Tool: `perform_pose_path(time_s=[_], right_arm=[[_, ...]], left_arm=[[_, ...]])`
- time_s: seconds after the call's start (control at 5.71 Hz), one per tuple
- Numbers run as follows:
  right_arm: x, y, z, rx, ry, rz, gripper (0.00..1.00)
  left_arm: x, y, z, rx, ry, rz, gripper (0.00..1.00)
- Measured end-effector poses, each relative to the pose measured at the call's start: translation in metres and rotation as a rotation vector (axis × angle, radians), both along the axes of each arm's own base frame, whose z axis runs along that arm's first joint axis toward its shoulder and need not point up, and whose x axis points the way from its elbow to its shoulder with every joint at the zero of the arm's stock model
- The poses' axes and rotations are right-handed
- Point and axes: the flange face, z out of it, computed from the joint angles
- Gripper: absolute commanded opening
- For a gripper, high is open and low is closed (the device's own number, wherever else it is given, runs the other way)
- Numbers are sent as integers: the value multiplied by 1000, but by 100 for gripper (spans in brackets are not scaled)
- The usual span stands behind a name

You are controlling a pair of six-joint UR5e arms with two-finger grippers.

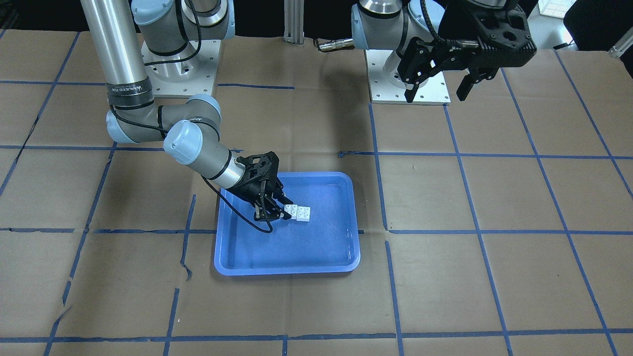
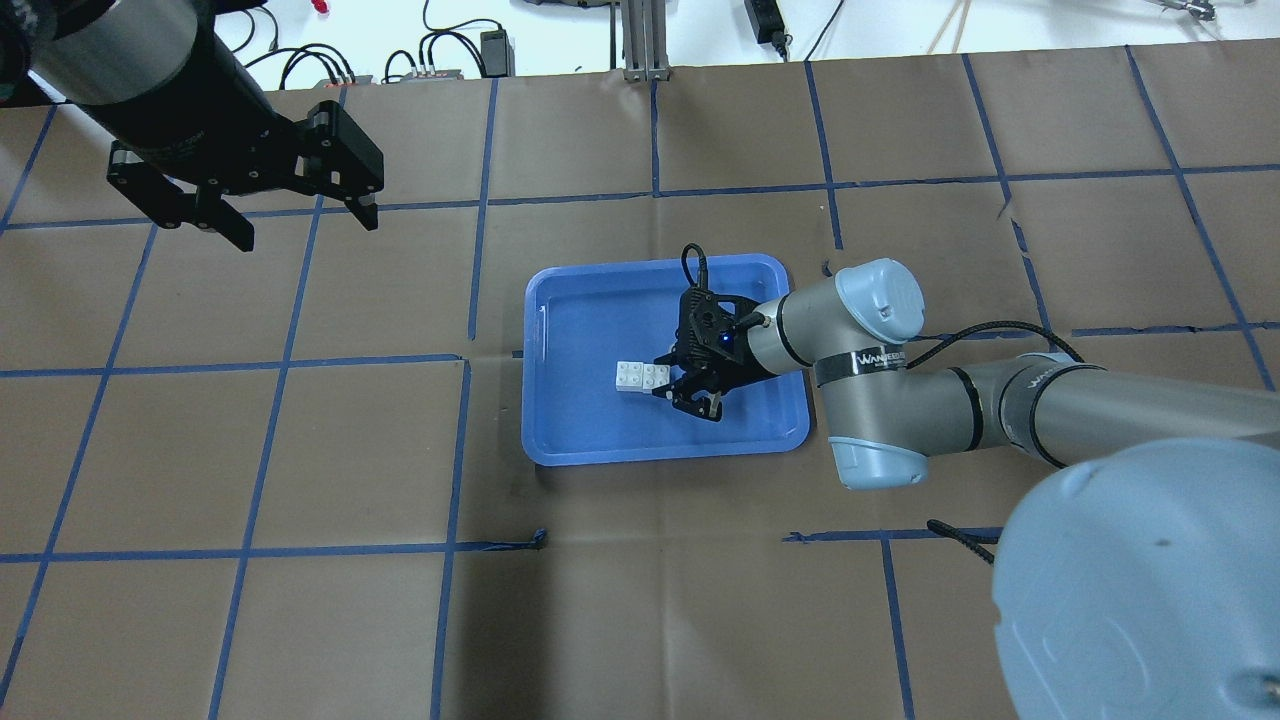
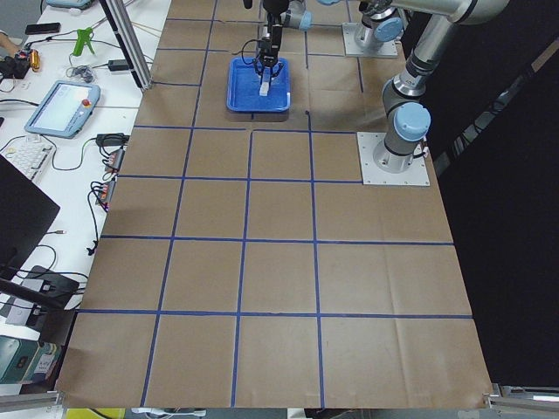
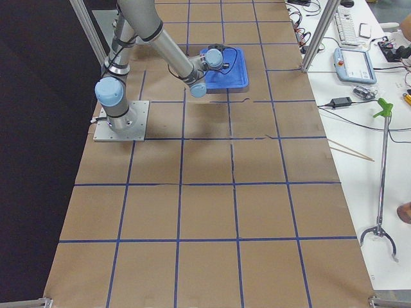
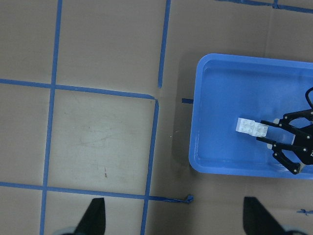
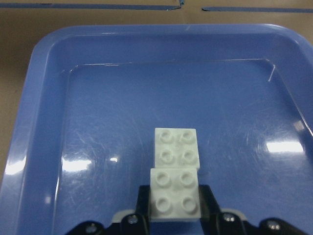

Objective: Assemble white blocks and place on blue tray

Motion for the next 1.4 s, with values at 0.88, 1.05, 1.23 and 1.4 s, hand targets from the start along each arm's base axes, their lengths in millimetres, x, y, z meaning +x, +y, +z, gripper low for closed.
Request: perform_pose_path(time_s=[0.88,1.05,1.23,1.4], right_arm=[[1,-6,3,16,-9,-29,92],[1,-6,3,17,-10,-31,97],[1,-6,3,17,-10,-33,100],[1,-8,5,17,-9,-38,100]], left_arm=[[-3,-5,-1,-7,12,-2,99],[-3,-5,-3,-4,13,3,99],[-3,-5,-3,-4,12,7,99],[-2,-3,-3,-5,7,9,99]])
